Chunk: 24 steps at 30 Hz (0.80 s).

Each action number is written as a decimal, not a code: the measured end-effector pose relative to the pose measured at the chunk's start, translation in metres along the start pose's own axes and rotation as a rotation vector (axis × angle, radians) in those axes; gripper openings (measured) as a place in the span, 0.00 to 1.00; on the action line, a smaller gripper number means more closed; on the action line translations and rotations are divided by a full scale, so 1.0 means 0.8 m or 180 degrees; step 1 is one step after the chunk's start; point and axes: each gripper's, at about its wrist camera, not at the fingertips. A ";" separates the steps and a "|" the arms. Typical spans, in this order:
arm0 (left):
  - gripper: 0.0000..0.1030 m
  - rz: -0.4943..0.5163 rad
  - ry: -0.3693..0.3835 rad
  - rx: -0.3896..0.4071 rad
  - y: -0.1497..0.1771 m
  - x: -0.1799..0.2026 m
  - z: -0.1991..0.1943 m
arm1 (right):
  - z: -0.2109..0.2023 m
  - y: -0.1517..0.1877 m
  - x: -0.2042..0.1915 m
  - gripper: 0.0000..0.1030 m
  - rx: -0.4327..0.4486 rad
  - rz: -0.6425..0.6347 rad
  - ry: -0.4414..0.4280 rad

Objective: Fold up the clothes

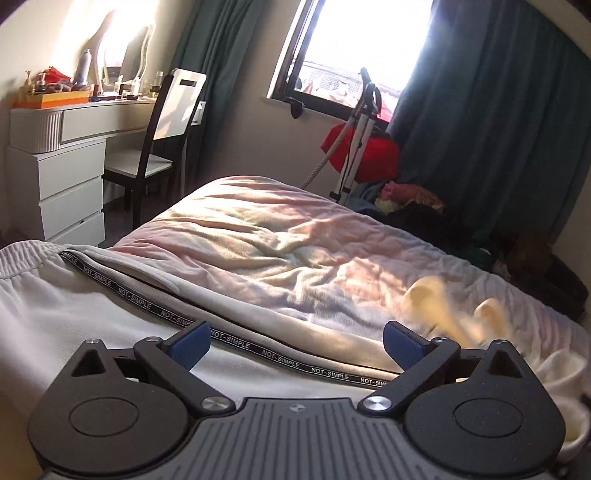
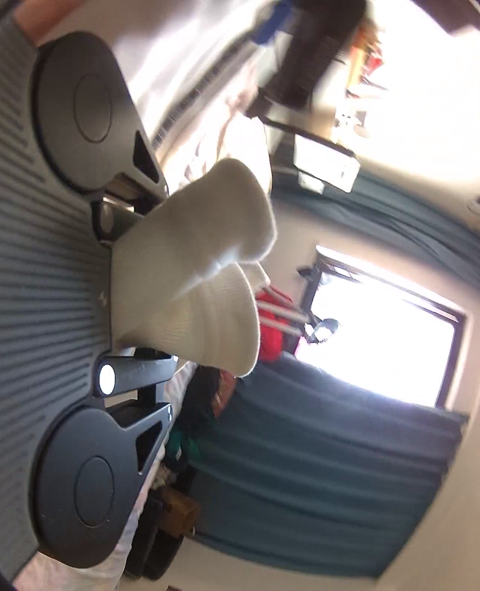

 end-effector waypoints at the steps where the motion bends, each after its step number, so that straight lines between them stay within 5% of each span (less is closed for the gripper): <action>1: 0.98 -0.0054 0.0012 0.0014 -0.003 -0.006 -0.003 | 0.004 0.009 -0.021 0.23 -0.0116 -0.0131 -0.0131; 5: 0.98 -0.0145 0.0030 0.0019 -0.006 -0.015 -0.003 | 0.011 0.040 -0.073 0.24 -0.0342 -0.0652 -0.0297; 11: 0.98 -0.0081 0.0101 0.0022 -0.002 -0.012 0.007 | 0.010 0.013 -0.063 0.25 -0.0240 -0.0315 -0.0181; 16: 0.98 -0.0041 0.0168 0.0001 0.004 -0.010 0.015 | 0.022 0.023 -0.086 0.26 -0.0536 -0.0211 -0.0301; 19: 0.98 -0.0142 0.0243 -0.0009 0.004 -0.015 0.016 | 0.023 0.016 -0.080 0.41 -0.0606 -0.0135 -0.0539; 23: 0.98 -0.0402 0.0298 -0.0055 0.004 -0.027 0.018 | 0.015 0.005 -0.052 0.86 -0.0722 0.0336 -0.1153; 24: 0.98 -0.0466 0.0303 -0.0046 0.004 -0.031 0.016 | 0.010 0.002 -0.044 0.91 -0.0717 0.0469 -0.1310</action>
Point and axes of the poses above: each gripper's, at about its wrist camera, not at the fingertips, and z roughly the way its jaws point, x to its right, y to its underside, and after that the axes turned 11 degrees about y, right-handed
